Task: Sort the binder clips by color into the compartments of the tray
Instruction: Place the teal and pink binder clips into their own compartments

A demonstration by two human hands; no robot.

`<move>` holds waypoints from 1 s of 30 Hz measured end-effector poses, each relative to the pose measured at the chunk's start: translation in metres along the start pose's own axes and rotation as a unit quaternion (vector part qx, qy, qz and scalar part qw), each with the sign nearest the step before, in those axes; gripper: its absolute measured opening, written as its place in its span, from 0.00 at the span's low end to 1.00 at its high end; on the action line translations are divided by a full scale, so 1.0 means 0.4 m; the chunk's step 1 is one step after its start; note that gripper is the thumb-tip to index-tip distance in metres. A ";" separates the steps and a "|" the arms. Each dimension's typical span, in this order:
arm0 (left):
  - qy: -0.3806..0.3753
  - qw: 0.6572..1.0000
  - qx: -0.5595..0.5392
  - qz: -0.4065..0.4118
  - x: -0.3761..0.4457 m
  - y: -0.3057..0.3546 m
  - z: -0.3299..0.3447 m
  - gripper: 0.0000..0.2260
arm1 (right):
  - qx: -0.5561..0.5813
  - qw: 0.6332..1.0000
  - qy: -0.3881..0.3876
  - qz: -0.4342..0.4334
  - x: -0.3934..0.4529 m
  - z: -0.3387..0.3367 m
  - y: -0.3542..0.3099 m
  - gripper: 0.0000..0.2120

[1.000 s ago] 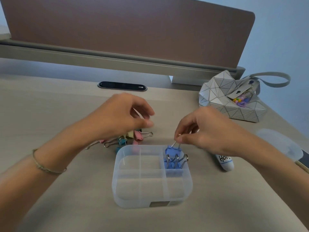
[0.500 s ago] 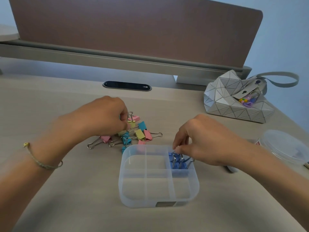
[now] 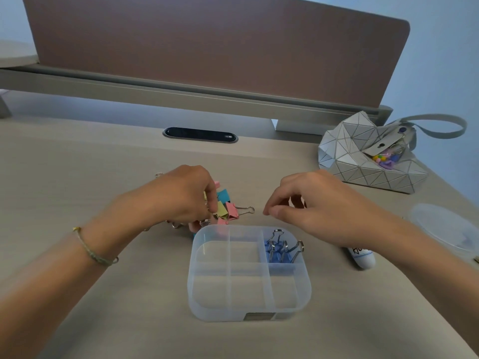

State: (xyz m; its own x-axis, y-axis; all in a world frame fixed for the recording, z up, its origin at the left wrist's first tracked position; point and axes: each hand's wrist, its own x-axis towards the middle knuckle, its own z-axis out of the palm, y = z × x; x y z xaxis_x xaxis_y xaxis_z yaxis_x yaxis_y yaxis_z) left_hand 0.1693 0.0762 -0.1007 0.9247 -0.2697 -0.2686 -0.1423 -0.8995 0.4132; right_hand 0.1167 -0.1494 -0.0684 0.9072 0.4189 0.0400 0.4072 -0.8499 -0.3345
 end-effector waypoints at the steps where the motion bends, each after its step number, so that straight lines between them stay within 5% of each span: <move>1: -0.010 1.000 -0.014 0.003 -0.001 -0.002 -0.006 0.04 | 0.005 1.000 -0.001 0.000 0.002 0.001 -0.003 0.07; 4: -0.085 0.995 -0.054 0.023 -0.023 -0.016 -0.045 0.13 | 0.021 1.000 -0.005 -0.002 0.006 0.002 -0.012 0.07; 8: -0.153 0.983 -0.074 0.068 -0.039 -0.032 -0.065 0.04 | 0.032 0.999 -0.013 -0.009 0.011 0.008 -0.025 0.08; 13: -0.061 0.995 -0.057 0.047 -0.038 -0.045 -0.097 0.02 | 0.049 0.999 0.000 -0.009 0.014 0.006 -0.038 0.08; 18: 0.057 0.986 -0.098 0.121 -0.076 -0.017 -0.133 0.08 | 0.068 0.997 0.029 -0.022 0.011 -0.004 -0.048 0.08; 25: -0.060 0.987 -0.079 0.130 -0.113 0.055 -0.082 0.03 | 0.072 0.997 0.031 -0.016 0.031 0.006 -0.039 0.07; 30: 0.000 0.989 0.074 0.130 -0.114 0.073 -0.028 0.07 | 0.044 0.999 0.023 -0.005 0.068 0.037 -0.019 0.07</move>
State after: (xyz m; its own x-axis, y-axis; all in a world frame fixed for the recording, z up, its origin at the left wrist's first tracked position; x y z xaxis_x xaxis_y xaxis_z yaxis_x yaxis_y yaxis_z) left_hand 0.1267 0.0659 -0.0666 0.8498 -0.4987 -0.1710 -0.4254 -0.8402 0.3362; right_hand 0.1369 -0.1269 -0.0787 0.9076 0.4108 0.0872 0.4079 -0.8132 -0.4150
